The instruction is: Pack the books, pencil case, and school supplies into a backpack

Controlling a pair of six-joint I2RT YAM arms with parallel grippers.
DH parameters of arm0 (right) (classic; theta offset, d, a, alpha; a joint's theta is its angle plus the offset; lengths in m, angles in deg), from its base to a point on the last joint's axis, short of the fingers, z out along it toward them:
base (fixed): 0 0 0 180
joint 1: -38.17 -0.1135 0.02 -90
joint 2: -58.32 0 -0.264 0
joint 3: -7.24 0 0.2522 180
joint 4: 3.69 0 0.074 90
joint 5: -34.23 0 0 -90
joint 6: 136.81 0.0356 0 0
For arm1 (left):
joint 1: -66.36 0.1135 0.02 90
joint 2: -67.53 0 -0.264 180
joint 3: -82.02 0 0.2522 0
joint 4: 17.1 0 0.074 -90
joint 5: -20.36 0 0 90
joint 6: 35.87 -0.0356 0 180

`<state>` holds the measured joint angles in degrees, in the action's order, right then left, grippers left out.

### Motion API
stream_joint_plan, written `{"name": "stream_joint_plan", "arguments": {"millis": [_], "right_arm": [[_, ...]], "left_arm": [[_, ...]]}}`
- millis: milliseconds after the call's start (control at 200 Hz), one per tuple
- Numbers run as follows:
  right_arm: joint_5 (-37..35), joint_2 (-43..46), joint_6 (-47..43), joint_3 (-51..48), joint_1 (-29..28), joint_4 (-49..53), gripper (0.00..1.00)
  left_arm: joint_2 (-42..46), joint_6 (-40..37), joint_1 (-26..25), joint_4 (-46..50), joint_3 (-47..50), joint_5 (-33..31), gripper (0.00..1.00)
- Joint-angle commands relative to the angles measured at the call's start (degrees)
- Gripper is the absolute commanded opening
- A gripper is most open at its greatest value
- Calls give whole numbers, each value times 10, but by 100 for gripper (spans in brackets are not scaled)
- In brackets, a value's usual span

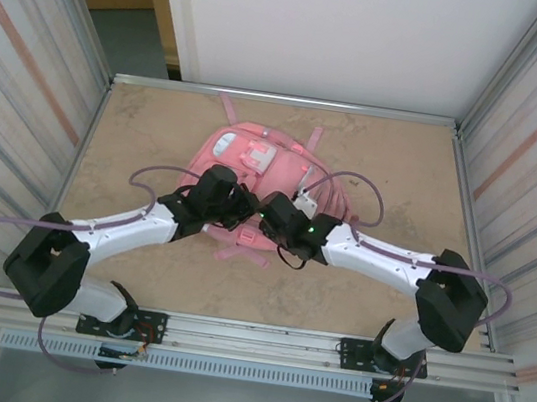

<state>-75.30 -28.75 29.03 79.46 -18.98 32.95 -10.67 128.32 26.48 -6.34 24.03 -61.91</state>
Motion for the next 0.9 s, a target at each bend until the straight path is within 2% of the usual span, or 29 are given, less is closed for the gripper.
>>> {"name": "stream_joint_plan", "arguments": {"millis": [0,175,311,491,561,656,707,747,897], "right_arm": [[-73,20,-23,-26,17,81,35],[-83,29,-49,13,10,136,35],[-90,31,-82,43,12,169,29],[-112,24,-165,56,12,191,28],[-76,23,-227,47,28,165,29],[10,29,-313,31,56,113,43],[33,33,-349,26,59,92,44],[40,36,-370,27,58,84,43],[28,37,-412,27,63,69,24]], "left_arm": [[44,-26,6,-15,-3,-9,0],[43,-37,10,-9,-4,-13,0],[35,-34,14,-19,-2,-1,0],[32,-39,15,-16,-2,-1,0],[34,-40,17,-14,-3,4,0],[36,-47,16,-8,-3,-1,0],[33,-44,16,-9,-3,1,0],[31,-42,16,-13,-4,6,0],[26,-48,16,-14,-4,12,0]]}}
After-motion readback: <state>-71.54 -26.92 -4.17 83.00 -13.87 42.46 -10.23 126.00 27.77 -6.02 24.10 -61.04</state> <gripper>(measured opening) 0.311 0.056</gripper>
